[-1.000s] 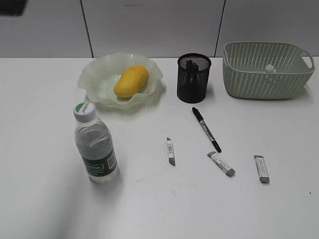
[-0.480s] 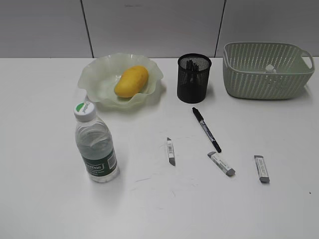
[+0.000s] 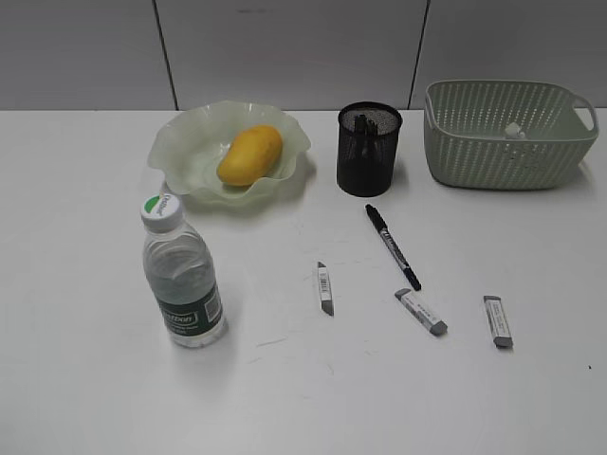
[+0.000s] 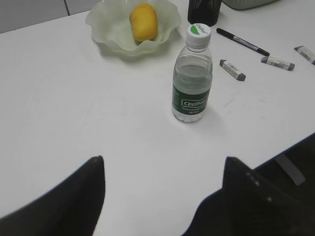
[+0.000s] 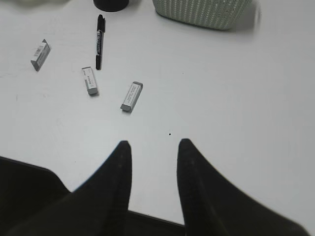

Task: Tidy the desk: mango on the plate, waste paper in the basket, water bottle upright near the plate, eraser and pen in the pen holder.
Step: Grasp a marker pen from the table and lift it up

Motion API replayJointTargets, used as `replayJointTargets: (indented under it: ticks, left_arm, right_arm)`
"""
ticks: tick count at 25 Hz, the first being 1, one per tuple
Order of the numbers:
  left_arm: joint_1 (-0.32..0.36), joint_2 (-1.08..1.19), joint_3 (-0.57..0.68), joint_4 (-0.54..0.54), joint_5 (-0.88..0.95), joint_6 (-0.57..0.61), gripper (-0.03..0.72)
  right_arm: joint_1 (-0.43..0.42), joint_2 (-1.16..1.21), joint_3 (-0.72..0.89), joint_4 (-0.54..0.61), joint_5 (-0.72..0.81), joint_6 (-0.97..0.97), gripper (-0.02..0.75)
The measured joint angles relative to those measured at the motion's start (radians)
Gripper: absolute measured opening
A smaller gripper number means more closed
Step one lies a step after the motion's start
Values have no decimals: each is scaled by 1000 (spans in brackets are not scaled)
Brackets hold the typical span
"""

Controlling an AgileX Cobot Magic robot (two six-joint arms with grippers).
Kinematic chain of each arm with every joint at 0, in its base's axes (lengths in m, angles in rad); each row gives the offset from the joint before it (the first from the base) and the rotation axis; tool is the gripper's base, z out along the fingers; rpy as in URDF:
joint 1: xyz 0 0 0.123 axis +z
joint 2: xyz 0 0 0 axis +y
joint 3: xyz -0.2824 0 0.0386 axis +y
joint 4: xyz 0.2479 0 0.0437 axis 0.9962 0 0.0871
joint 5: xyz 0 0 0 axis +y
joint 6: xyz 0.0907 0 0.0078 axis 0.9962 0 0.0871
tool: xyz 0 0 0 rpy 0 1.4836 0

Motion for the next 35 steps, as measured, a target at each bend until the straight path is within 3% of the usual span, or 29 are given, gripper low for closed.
replayJointTargets:
  ticks: [8, 15, 18, 22, 30, 35]
  left_arm:
    - [27, 0, 0, -9, -4, 9, 550]
    - [286, 0, 0, -9, -5, 10, 538]
    - [414, 0, 0, -9, -6, 12, 519]
    - [524, -4, 0, -10, -6, 17, 489]
    - [550, -77, 1, -15, -8, 21, 442]
    - [550, -88, 1, -15, -9, 24, 426]
  right_arm:
    - [0, 68, -24, 43, -69, 1, 267]
    - [0, 556, -104, 90, -324, -59, 267]
    - [0, 839, -193, 90, -395, -86, 267]
    - [0, 1161, -354, 90, -433, -99, 267]
    - [0, 1589, -654, 108, -454, -152, 276]
    - [21, 1804, -784, 177, -453, -185, 381]
